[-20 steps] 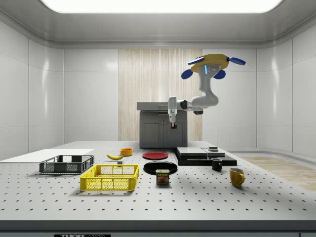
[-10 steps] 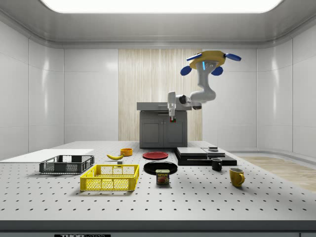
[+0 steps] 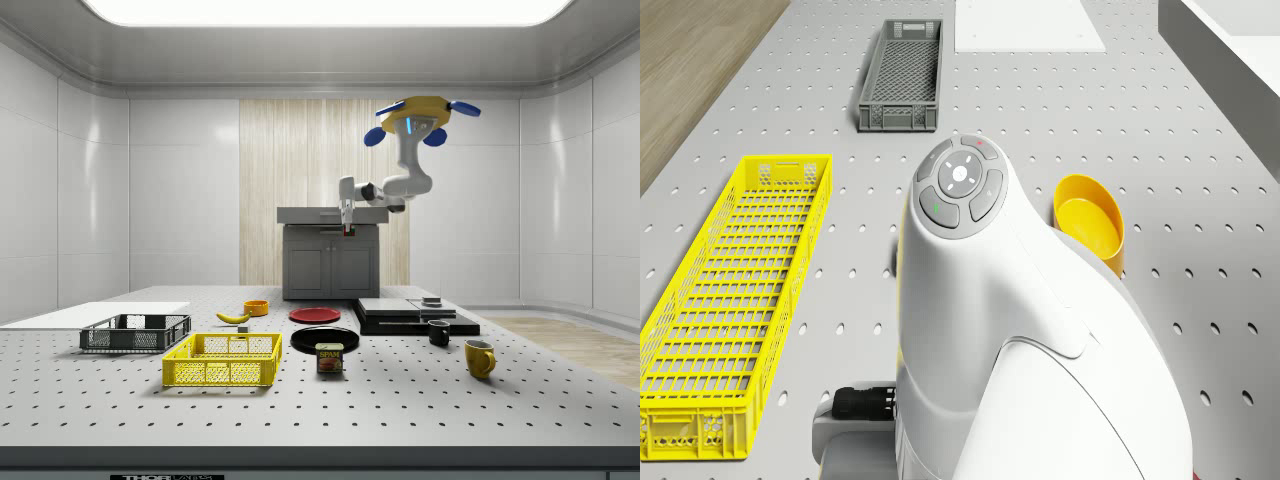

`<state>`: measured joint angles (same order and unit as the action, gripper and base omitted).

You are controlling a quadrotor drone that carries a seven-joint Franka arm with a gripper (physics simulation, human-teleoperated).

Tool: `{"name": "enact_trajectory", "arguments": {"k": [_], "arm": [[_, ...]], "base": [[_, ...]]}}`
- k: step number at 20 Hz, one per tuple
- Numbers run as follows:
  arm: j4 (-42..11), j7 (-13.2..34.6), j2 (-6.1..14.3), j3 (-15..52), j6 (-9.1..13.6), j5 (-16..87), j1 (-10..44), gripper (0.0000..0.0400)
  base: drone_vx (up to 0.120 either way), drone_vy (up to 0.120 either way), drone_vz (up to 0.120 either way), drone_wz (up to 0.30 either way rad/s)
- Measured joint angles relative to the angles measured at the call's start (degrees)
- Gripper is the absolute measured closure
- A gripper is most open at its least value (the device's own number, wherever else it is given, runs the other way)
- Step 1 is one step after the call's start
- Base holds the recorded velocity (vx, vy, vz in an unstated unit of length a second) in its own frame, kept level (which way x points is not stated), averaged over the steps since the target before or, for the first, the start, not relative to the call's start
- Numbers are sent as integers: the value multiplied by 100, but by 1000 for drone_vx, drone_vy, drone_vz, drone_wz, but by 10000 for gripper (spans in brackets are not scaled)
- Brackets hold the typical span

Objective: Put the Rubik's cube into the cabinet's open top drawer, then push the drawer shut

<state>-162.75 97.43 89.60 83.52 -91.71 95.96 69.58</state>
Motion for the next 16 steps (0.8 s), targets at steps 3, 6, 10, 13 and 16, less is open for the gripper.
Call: {"name": "enact_trajectory", "arguments": {"k": [3,6,10,13,16], "arm": [[1,2,23,2,-21,-9,3,78],[1,4,44,4,-41,-18,5,78],[2,6,71,7,-66,-28,8,78],[2,7,88,9,-82,-35,10,78],[2,8,105,10,-97,-41,12,78]], "base": [[0,-120,120,0],[0,-120,120,0],[0,-120,120,0],[0,-120,120,0],[0,-120,120,0]]}}
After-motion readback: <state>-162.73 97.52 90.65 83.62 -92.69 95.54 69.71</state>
